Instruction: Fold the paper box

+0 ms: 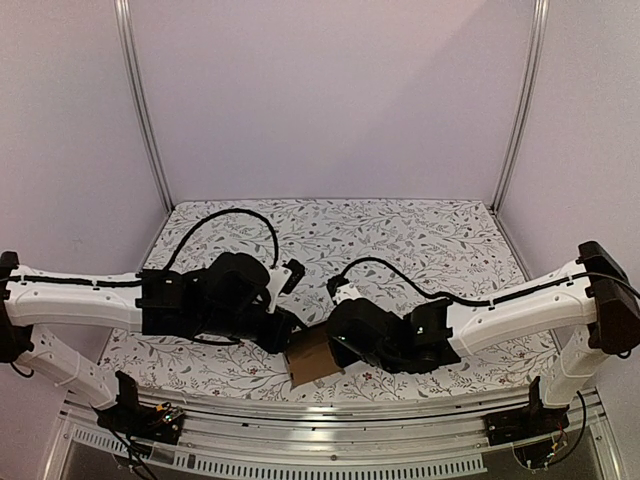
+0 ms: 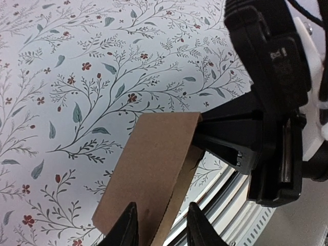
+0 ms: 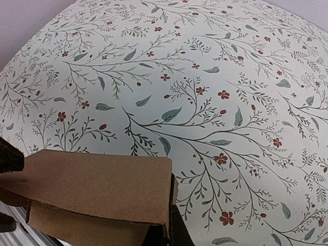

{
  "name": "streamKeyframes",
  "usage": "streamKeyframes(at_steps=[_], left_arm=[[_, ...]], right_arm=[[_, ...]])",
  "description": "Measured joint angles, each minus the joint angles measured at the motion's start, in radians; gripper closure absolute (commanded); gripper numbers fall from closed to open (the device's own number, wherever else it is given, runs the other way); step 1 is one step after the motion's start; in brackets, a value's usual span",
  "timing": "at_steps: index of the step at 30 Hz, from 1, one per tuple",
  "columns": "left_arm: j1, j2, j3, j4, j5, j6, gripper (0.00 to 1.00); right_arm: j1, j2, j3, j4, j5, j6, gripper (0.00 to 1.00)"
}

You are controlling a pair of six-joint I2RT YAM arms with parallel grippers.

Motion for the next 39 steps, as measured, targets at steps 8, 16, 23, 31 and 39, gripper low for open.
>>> streamKeyframes(at_steps=[8,16,23,31,39], left_arm=[[0.010,0.026,0.000,0.000,0.007,0.028,0.76],[0.012,0.027,-0.008,0.013,0.007,0.036,0.84],[0.012,0.027,-0.027,0.056,0.004,0.035,0.87],[0.012,0.037,-0.049,0.109,-0.013,0.024,0.91],[0.012,0.039,-0.090,0.168,-0.034,0.011,0.93]], right_arm=[[0.000,0.001,0.001,0.002,-0.004,0.000,1.00],[-0.001,0.008,0.005,0.008,-0.019,0.000,0.75],[-0.002,0.006,0.005,0.009,-0.037,-0.012,0.58],[0.000,-0.050,-0.002,-0.021,-0.129,-0.036,0.44],[0.000,-0.141,0.022,-0.115,-0.206,-0.087,0.43]])
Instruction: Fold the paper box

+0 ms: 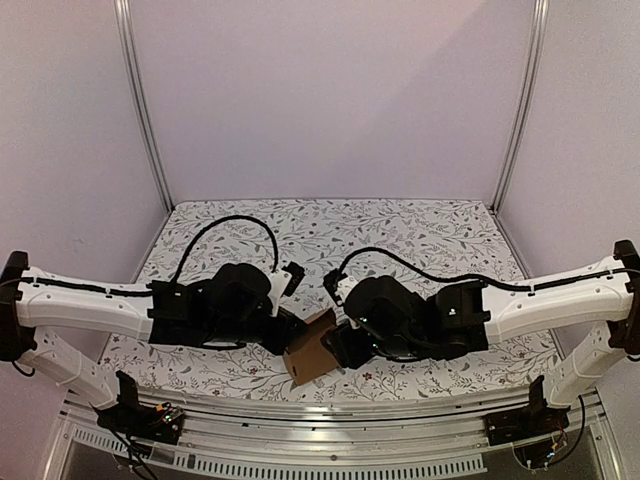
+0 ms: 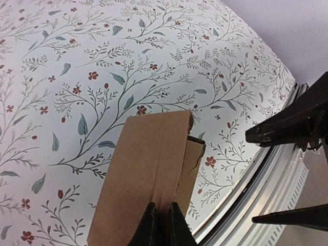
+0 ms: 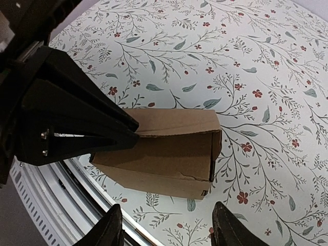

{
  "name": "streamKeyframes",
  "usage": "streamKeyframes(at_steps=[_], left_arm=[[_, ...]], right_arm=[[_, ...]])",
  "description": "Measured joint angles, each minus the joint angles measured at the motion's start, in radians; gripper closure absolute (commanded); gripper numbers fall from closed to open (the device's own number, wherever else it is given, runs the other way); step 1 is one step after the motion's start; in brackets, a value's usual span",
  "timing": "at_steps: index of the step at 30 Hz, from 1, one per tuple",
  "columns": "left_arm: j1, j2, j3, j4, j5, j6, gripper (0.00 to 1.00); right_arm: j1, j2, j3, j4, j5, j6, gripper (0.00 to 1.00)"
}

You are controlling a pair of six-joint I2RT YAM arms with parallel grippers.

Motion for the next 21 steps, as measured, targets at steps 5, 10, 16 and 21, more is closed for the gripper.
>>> streamKeyframes(at_steps=[5,10,16,21], left_arm=[[0.000,0.002,-0.009,0.017,0.003,-0.002,0.94],[0.000,0.018,-0.008,0.027,0.021,-0.001,0.94],[-0.002,0.031,-0.008,0.033,0.032,-0.002,0.95],[-0.010,0.051,0.002,0.033,0.039,-0.002,0.95]], right_arm=[[-0.016,-0.026,0.074,-0.062,-0.016,-0.014,0.53],[-0.074,-0.031,0.123,-0.084,-0.061,0.002,0.61],[-0.135,-0.021,0.164,-0.110,-0.091,0.017,0.66],[-0.151,0.024,0.182,-0.116,-0.106,0.022,0.72]])
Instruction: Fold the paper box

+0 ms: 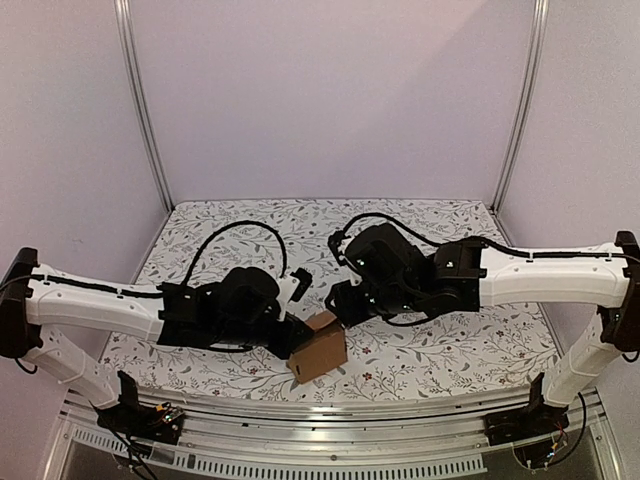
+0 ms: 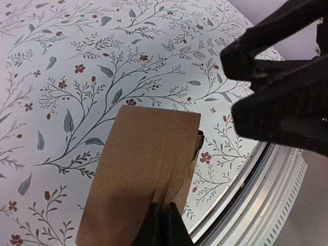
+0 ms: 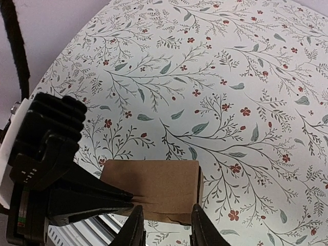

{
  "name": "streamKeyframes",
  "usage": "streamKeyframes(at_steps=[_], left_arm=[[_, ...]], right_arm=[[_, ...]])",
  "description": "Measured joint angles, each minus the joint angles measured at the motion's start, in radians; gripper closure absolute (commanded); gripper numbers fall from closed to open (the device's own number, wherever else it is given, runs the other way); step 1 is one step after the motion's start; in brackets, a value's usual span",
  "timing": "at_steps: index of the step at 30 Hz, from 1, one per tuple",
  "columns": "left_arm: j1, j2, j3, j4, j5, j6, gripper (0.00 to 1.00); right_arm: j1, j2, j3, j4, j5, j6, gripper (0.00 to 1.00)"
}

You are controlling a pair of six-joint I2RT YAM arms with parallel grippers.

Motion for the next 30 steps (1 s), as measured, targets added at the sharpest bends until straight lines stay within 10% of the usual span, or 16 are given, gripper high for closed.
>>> streamKeyframes(at_steps=[30], left_arm=[[-0.021,-0.011,0.018,-0.084,0.011,-0.008,0.72]], right_arm=[[-0.012,0.124,-0.122,0.167,-0.075,0.074,0.98]])
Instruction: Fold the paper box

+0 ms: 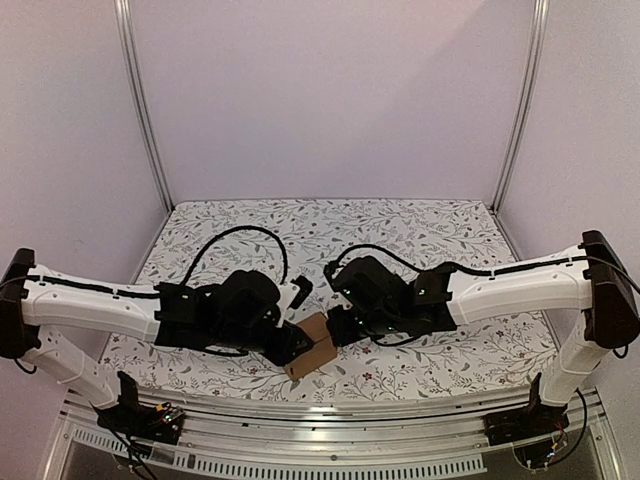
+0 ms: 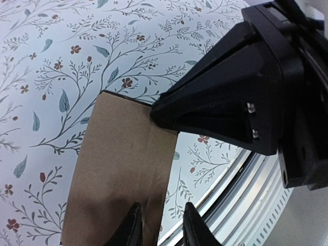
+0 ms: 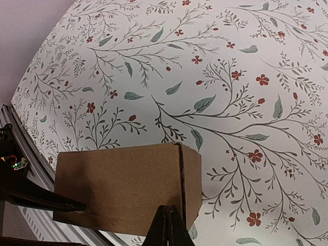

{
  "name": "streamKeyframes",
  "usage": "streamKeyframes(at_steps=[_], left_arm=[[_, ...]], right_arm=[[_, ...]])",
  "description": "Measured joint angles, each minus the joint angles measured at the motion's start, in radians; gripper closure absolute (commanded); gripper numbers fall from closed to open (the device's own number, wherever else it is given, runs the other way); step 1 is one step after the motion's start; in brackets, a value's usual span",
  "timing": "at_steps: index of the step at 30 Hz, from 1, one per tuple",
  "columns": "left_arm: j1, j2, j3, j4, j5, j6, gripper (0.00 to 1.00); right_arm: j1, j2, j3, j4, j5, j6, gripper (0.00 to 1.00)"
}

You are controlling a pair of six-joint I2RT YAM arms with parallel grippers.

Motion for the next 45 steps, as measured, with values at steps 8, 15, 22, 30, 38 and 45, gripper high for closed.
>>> streamKeyframes(at_steps=[8,15,22,30,38,45], left_arm=[[0.039,-0.112,-0.002,-0.034,0.019,-0.016,0.89],[0.068,-0.126,-0.007,-0.045,0.038,-0.027,1.00],[0.071,-0.131,-0.144,0.030,0.088,-0.091,1.00],[0.076,-0.191,-0.279,0.222,0.109,-0.174,1.00],[0.076,-0.193,-0.283,0.230,0.108,-0.179,1.00],[0.076,-0.188,-0.277,0.227,0.108,-0.179,1.00]], right_arm=[[0.000,-0.002,-0.002,0.003,-0.001,0.000,0.98],[0.000,-0.002,0.000,0.002,-0.002,0.000,0.98],[0.000,-0.001,0.000,0.001,-0.002,0.000,0.99],[-0.001,0.002,0.010,-0.007,-0.002,0.000,0.99],[0.003,0.008,0.092,-0.087,-0.037,-0.022,0.98],[0.027,0.009,0.171,-0.089,-0.068,-0.035,0.98]])
